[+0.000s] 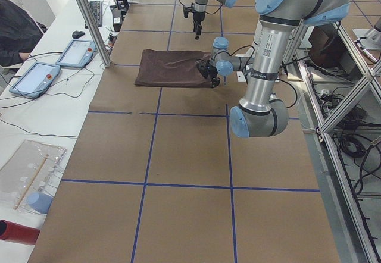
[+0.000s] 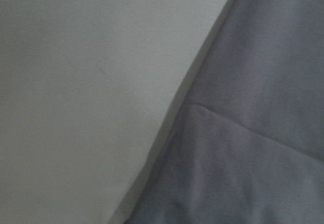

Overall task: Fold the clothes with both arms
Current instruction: 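Move both grippers to the shirt corners nearest the robot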

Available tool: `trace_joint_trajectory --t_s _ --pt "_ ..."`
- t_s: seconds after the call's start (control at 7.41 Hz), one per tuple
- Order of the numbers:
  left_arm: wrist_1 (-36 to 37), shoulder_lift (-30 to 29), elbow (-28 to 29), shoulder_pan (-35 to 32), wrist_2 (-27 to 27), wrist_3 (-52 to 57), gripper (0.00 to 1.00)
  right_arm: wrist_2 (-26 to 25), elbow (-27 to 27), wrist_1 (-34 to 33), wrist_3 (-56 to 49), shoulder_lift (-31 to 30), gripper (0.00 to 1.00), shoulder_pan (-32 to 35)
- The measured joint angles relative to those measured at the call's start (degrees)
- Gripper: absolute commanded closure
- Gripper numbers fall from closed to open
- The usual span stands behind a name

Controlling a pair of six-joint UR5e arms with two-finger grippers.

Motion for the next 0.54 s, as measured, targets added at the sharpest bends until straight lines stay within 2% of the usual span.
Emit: trace_joint_trajectory --t_s 0.27,0.4,0.54 --pt "0.3 0.1 0.1 -0.1 0.0 0.1 0.58 0.2 0.0 0.0 0.0 0.0 0.00 0.1" --pt "0.4 0.1 0.1 -0.1 0.1 0.1 0.84 0.3 0.1 0.0 0.0 0.0 0.00 0.1" --pt "0.4 0.1 0.1 -0.1 0.1 0.2 1.00 0.7 0.3 0.0 0.1 0.0 0.00 0.2"
